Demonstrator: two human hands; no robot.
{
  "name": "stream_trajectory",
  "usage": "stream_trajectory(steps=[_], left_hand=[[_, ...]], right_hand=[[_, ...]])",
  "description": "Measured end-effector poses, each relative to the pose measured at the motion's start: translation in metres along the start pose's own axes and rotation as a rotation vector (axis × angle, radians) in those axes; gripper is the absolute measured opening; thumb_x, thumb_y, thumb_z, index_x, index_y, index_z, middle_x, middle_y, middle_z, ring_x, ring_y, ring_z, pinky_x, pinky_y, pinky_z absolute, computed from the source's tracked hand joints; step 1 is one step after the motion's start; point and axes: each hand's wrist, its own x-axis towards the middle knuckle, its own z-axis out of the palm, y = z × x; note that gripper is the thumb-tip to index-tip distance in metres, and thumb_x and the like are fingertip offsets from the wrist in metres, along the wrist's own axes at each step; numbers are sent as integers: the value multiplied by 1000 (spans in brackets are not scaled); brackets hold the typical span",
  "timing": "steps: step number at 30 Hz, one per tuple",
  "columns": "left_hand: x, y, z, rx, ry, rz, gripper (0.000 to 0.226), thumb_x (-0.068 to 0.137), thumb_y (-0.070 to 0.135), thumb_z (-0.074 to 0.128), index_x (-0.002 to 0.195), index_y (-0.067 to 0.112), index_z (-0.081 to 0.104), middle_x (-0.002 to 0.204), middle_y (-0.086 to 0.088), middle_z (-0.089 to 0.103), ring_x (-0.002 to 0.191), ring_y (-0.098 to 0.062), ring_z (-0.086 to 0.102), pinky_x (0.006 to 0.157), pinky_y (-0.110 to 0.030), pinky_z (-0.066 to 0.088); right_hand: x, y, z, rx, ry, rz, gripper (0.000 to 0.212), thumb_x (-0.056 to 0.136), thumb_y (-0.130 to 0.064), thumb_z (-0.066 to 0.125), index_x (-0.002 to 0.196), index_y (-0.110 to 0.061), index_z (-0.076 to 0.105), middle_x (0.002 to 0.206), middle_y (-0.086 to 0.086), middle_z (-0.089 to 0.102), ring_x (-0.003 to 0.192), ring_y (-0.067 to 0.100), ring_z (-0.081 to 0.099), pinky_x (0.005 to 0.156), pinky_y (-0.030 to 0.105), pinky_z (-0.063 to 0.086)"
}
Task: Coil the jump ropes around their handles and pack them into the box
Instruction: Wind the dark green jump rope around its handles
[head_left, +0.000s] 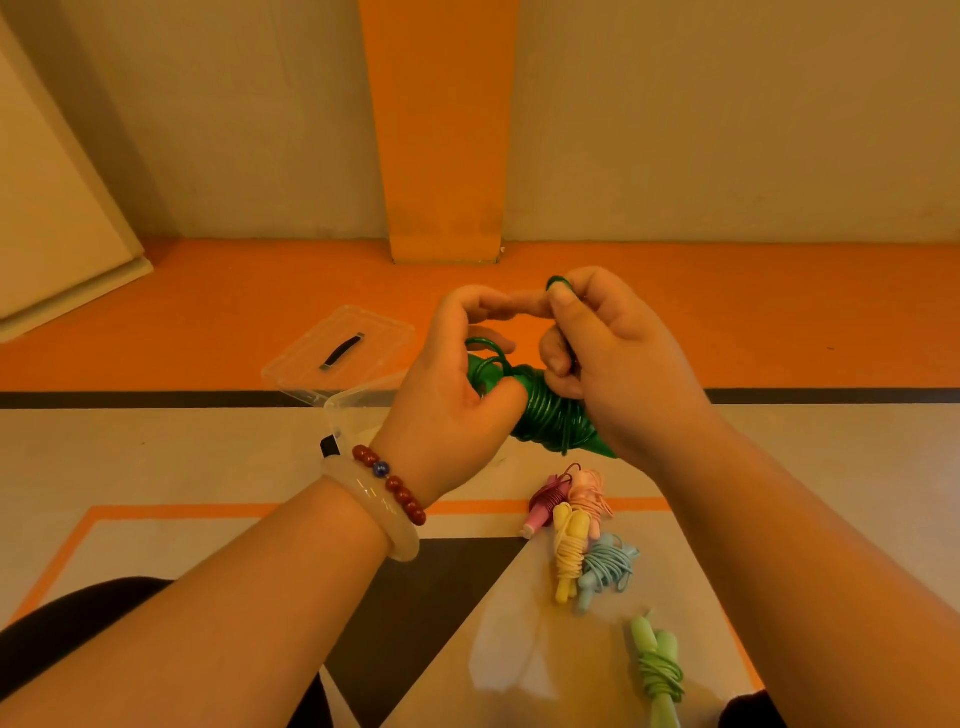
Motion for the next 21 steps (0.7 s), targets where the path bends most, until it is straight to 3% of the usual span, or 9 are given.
stream_trajectory(steps=[2, 5, 7, 11, 17, 21], left_hand=[[0, 3, 0, 1, 14, 16, 55, 73, 8, 51, 116, 38, 36, 126, 10, 46, 101, 0, 54, 77, -16, 49], [1, 6, -1, 46, 19, 71, 73, 75, 3, 52, 130, 42, 25, 135, 24, 33, 112, 7, 51, 75, -19, 52], [0, 9, -1, 47, -9, 92, 80, 75, 0, 49, 135, 44, 21, 135, 29, 28, 122, 9, 44, 79, -19, 52], [1, 11, -4, 35, -35, 89, 84, 75, -3, 47, 134, 51, 19, 141, 23, 26, 127, 10, 39, 81, -16, 49], [4, 10, -13, -41, -62, -7, 81, 75, 7, 48, 136, 51, 21, 143, 25, 30, 130, 10, 37, 96, -11, 42], [6, 11, -17, -85, -67, -17, 76, 74, 5, 51, 133, 47, 28, 141, 25, 34, 135, 6, 33, 108, -27, 41]], right_hand=[[0, 2, 1, 9, 20, 13, 27, 105, -22, 35, 83, -20, 51, 89, 25, 63, 52, 11, 35, 46, 24, 27], [1, 3, 0, 14, 39, 75, 29, 104, -24, 35, 84, -16, 54, 51, 4, 41, 46, 7, 31, 43, 20, 27], [2, 5, 0, -93, 2, 79, 28, 103, -23, 39, 82, -17, 57, 49, -5, 38, 44, 5, 32, 43, 19, 29], [1, 10, -1, -251, -98, 87, 26, 98, -24, 51, 77, -17, 63, 49, -12, 45, 45, 3, 38, 49, 22, 33], [1, 5, -12, -182, -332, 110, 12, 92, -21, 60, 87, -12, 67, 64, 10, 52, 51, 9, 42, 50, 19, 36], [1, 3, -12, -171, -325, 89, 6, 88, -17, 64, 84, -13, 66, 67, 16, 52, 51, 10, 41, 49, 19, 34]])
